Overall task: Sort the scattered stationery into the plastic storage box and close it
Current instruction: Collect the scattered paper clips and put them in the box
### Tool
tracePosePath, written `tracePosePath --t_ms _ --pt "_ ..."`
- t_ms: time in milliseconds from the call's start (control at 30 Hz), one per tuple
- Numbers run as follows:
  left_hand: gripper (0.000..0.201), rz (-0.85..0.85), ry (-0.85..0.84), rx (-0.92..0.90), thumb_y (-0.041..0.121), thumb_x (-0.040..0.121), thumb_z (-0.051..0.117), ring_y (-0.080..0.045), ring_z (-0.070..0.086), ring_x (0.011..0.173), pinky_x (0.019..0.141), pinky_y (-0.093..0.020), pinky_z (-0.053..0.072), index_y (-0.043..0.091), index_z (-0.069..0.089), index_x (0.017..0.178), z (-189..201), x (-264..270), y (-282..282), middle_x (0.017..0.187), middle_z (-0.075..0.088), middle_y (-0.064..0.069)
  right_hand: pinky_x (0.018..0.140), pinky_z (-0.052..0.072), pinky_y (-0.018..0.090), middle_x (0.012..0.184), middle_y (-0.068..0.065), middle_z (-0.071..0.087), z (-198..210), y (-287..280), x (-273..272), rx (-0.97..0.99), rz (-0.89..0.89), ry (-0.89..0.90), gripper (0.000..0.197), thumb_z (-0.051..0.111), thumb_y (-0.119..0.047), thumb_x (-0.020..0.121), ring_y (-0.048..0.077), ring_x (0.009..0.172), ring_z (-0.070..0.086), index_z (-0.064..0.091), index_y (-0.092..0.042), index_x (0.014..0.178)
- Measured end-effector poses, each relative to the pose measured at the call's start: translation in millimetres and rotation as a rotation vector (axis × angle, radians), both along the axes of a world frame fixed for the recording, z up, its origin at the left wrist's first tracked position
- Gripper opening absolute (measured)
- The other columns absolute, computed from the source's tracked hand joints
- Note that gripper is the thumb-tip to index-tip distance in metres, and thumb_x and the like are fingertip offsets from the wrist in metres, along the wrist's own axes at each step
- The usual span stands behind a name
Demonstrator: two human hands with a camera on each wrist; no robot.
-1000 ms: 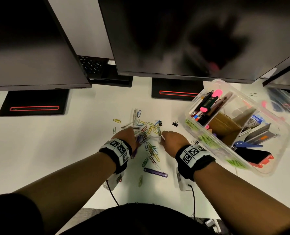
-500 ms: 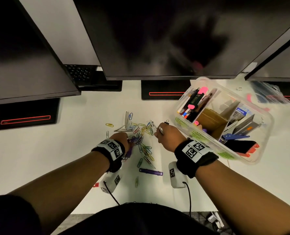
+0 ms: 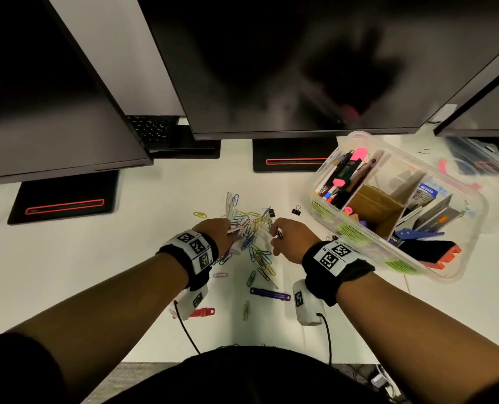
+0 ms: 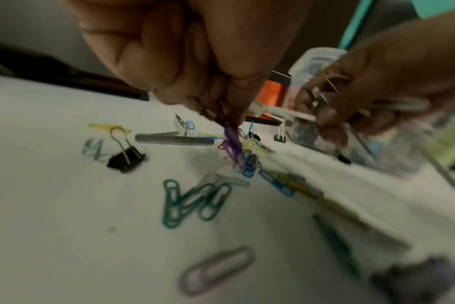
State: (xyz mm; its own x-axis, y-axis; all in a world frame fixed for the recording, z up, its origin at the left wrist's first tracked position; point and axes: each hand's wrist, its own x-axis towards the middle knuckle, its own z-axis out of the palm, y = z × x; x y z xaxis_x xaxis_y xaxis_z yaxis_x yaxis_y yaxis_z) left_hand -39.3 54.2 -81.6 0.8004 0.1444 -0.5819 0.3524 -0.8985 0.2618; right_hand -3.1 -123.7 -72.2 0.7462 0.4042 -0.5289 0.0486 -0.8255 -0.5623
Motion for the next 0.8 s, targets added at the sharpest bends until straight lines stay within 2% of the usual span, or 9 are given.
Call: tracePosePath --t_ms 167,300,400,533,600,700,733,767,800 --pt "0.032 0.199 0.009 -0.209 0.035 0.096 0.045 -0.028 0.047 0.073 0.066 -0.028 0.033 0.009 0.052 0.08 10.9 7.2 -0.2 0.075 0.052 -0.012 0.046 0.035 0.014 0.101 0.013 0.071 1.8 -1.0 -1.8 0.008 -0.015 0.008 0.013 0.048 -0.009 0.091 0.009 0.059 0.052 0.053 -0.01 0.103" --pt "0.042 0.383 -0.028 -0.478 0.034 0.094 0.052 -0.017 0.028 0.044 0.04 -0.019 0.025 0.016 0.038 0.059 39.0 20.6 -10.8 0.052 0.033 -0.002 0.038 0.035 0.007 0.09 0.013 0.074 23.9 -0.6 1.3 0.127 -0.1 -0.073 0.008 0.048 -0.009 0.093 0.002 0.049 0.047 0.047 -0.012 0.1" --pt "0.04 0.391 -0.125 -0.626 0.033 0.092 0.055 -0.016 0.026 0.046 0.046 -0.023 0.024 0.017 0.041 0.059 67.3 38.8 -31.1 0.053 0.032 -0.002 0.042 0.038 0.016 0.078 0.007 0.071 53.5 -9.3 10.9 0.298 -0.312 -0.086 0.014 0.051 -0.012 0.093 0.008 0.044 0.047 0.044 -0.017 0.104" --pt "0.03 0.376 -0.165 -0.821 0.029 0.093 0.056 -0.013 0.021 0.045 0.042 -0.019 0.019 0.017 0.047 0.066 106.8 73.1 -77.1 0.057 0.027 -0.002 0.037 0.036 0.016 0.066 0.002 0.065 92.4 -50.3 32.5 0.54 -0.628 -0.026 0.016 0.053 -0.01 0.092 0.001 0.031 0.045 0.048 -0.015 0.106" --pt "0.03 0.347 -0.144 -0.842 0.028 0.092 0.058 -0.012 0.021 0.04 0.039 -0.014 0.018 0.015 0.049 0.067 118.7 88.7 -107.0 0.052 0.028 0.0 0.032 0.03 0.014 0.06 0.007 0.063 103.5 -78.4 44.2 0.644 -0.798 0.023 0.008 0.052 -0.004 0.091 0.006 0.028 0.043 0.055 -0.01 0.094" --pt "0.028 0.278 -0.102 -0.746 0.032 0.091 0.058 -0.01 0.033 0.026 0.033 -0.011 0.024 0.009 0.056 0.075 128.0 104.1 -151.6 0.041 0.039 0.002 0.035 0.025 0.012 0.05 0.006 0.061 108.2 -114.9 60.7 0.616 -0.973 0.067 0.017 0.053 -0.002 0.087 0.01 0.03 0.036 0.059 -0.006 0.072" --pt "0.027 0.259 -0.091 -0.707 0.032 0.092 0.057 -0.013 0.049 0.033 0.036 -0.015 0.036 0.005 0.061 0.087 130.2 108.0 -164.3 0.05 0.051 -0.006 0.034 0.025 0.011 0.053 0.008 0.06 108.1 -123.4 65.0 0.603 -1.008 0.081 0.018 0.052 -0.001 0.087 0.009 0.029 0.035 0.057 -0.004 0.07" --pt "0.036 0.257 -0.082 -0.697 0.031 0.092 0.056 -0.024 0.066 0.057 0.05 -0.025 0.052 -0.002 0.062 0.106 130.5 113.3 -178.0 0.071 0.064 -0.018 0.033 0.024 0.01 0.057 0.012 0.058 106.2 -133.3 71.1 0.6 -1.037 0.096 0.021 0.05 0.0 0.088 0.009 0.026 0.035 0.055 -0.002 0.067" --pt "0.047 0.263 -0.062 -0.664 0.032 0.092 0.056 -0.037 0.068 0.091 0.076 -0.039 0.056 -0.006 0.056 0.12 128.1 116.9 -188.4 0.102 0.065 -0.029 0.031 0.023 0.009 0.058 0.014 0.056 103.0 -139.3 75.9 0.603 -1.06 0.12 0.024 0.048 0.001 0.089 0.008 0.025 0.034 0.052 -0.002 0.065"
